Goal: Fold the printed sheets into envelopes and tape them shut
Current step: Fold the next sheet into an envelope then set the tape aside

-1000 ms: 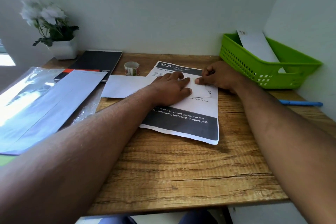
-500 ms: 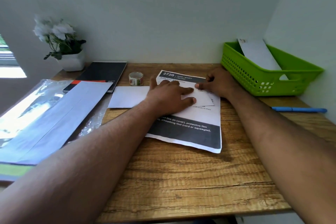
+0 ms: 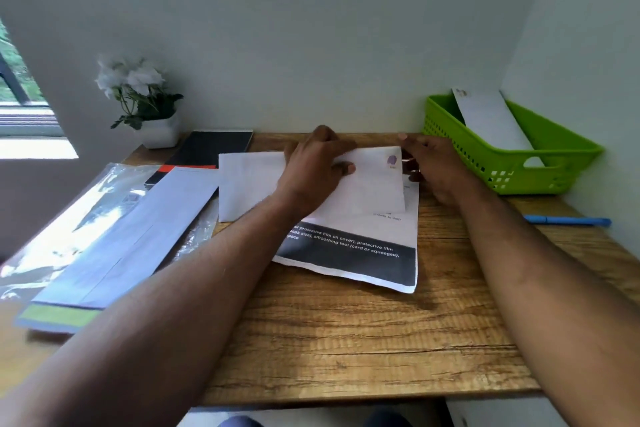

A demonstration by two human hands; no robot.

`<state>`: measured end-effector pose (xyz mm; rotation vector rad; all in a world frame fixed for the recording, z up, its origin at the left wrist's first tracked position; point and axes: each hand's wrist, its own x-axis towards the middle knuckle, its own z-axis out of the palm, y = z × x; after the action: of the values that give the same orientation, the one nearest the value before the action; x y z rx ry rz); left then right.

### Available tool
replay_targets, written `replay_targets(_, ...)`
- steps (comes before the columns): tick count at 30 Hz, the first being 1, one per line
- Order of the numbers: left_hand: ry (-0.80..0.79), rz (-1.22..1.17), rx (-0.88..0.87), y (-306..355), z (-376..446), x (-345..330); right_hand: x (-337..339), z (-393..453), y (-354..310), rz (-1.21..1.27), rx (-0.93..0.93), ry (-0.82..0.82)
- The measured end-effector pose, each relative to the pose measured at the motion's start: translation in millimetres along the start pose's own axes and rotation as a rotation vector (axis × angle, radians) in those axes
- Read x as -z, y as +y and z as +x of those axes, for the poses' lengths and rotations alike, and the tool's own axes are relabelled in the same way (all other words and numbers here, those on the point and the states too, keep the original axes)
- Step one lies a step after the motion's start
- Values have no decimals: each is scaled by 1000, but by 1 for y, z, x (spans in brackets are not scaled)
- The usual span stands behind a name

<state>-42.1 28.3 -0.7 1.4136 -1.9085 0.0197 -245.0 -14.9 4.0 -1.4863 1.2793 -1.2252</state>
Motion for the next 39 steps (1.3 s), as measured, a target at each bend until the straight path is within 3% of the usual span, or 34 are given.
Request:
replay_targets(4,180,-113,-6,17,10,22,4,-16,-21,369,-7,-144)
replay_targets(8,286,-204,72,46,35,45,9,-26,-34,601,106,12)
replay_targets(12,355,-518,101,91,71,65,31,-29,-51,585,169,118)
replay_targets(18,221,-1104,154,144,109,52,73,-18,-97,522,152,218)
replay_targets(23,177,-1424,185,171,139,28,127,4,-117,411,237,261)
replay_targets(28,221,-1454,318,190,172,-13,163,32,-118,259,306,321)
replay_targets(36,183,-1297,342,205,194,-72,194,71,-82,129,261,438)
replay_targets(39,186,-1266,428,203,194,-92,196,82,-71,8,233,450)
